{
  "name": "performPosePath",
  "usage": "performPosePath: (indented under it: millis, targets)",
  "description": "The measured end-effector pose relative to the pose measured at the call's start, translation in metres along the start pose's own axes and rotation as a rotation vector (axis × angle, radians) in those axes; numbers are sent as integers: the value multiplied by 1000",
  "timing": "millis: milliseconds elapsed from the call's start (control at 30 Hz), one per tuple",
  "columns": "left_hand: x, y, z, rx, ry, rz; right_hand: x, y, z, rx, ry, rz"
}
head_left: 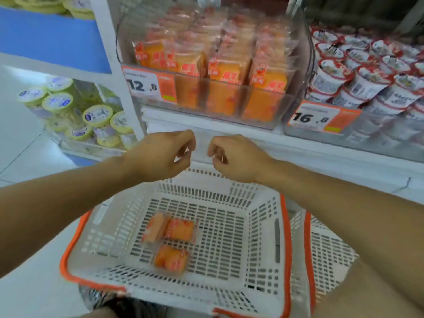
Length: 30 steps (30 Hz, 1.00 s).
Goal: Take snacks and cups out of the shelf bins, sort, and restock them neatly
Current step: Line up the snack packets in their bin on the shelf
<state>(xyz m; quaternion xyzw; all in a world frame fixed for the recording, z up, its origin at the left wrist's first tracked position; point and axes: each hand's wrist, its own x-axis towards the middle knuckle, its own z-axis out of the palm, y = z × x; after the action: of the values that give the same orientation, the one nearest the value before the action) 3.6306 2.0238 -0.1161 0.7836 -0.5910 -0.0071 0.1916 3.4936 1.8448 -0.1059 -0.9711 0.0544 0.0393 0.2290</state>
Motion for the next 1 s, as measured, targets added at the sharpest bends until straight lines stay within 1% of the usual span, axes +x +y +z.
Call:
performPosePath:
  millis: [67, 100, 133, 167, 200, 233, 300, 333, 367, 433, 500, 533, 600, 633, 733, 833, 867, 933, 1000]
  targets:
    - [-37, -26, 46, 35, -442, -252, 19, 13, 41, -137, -432, 176]
    - [-55, -38, 67, 21, -619, -334, 27, 18, 64, -148, -591, 261]
    - [-73, -47, 86, 3, -733, -400, 31, 21, 90, -124, -684, 337]
    - [-91, -55, 106, -23, -799, -458, 32, 24, 117, -84, -701, 397]
    - [-107, -58, 121, -66, -824, -513, 32, 27, 149, -39, -666, 430]
    - [-119, -59, 135, -102, -807, -558, 28, 29, 181, 22, -601, 455]
    - [-135, -60, 160, -181, -719, -657, 16, 26, 240, 169, -541, 492]
    - [-140, -60, 172, -211, -685, -717, 11, 23, 264, 205, -521, 475]
    - [-145, -61, 184, -226, -662, -767, 7, 20, 283, 221, -495, 447]
    - [-152, -64, 202, -271, -624, -865, 7, 18, 309, 277, -382, 435]
    - [-157, -74, 215, -322, -566, -963, 13, 18, 320, 265, -288, 503]
    - [-156, -78, 217, -334, -545, -981, 18, 20, 324, 202, -294, 539]
    - [-157, -87, 220, -370, -544, -1019, 28, 25, 322, 87, -393, 597]
    - [-155, -92, 218, -410, -555, -1044, 34, 28, 318, 87, -443, 632]
    - [-154, -99, 212, -560, -571, -1102, 47, 42, 297, 229, -557, 701]
    - [-156, -100, 208, -647, -626, -1108, 48, 58, 276, 433, -570, 792]
    - [-159, -101, 209, -672, -676, -1120, 48, 62, 271, 493, -585, 820]
    - [-166, -104, 213, -722, -776, -1146, 46, 62, 266, 538, -699, 827]
    - [-172, -105, 219, -811, -812, -1189, 38, 53, 268, 539, -824, 806]
